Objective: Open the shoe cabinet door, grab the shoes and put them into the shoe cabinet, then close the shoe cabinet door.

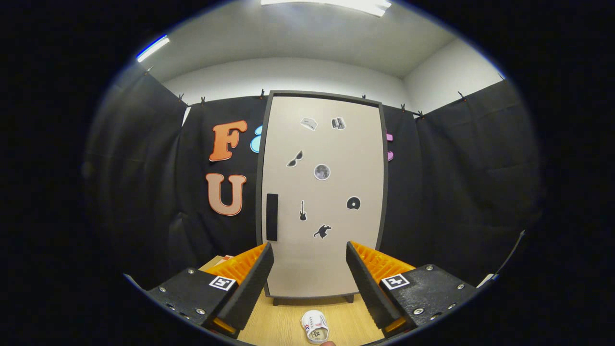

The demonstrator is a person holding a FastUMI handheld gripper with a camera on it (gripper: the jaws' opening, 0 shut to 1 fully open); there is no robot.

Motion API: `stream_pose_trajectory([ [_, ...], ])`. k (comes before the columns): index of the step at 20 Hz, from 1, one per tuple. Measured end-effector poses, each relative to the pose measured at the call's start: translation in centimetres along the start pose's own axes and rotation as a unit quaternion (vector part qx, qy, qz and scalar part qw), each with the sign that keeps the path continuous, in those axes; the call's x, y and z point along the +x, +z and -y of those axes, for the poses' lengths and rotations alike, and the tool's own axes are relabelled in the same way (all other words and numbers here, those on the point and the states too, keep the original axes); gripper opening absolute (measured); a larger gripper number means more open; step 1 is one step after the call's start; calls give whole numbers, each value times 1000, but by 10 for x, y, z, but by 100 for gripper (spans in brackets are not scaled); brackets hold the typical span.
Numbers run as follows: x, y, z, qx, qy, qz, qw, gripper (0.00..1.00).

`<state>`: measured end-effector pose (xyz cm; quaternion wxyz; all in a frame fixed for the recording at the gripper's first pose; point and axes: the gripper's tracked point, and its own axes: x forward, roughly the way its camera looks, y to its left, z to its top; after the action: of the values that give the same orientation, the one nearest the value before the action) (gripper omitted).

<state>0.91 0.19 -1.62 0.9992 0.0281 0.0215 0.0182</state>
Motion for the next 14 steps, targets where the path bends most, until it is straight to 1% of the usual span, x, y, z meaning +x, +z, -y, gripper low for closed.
stream_pose_trajectory([
  [4,35,-6,-23,2,20,2,1000,95],
  [10,108,-14,-69,-1,49,7,999,95],
  [14,157,-22,-92,5,58,0,998,95],
])
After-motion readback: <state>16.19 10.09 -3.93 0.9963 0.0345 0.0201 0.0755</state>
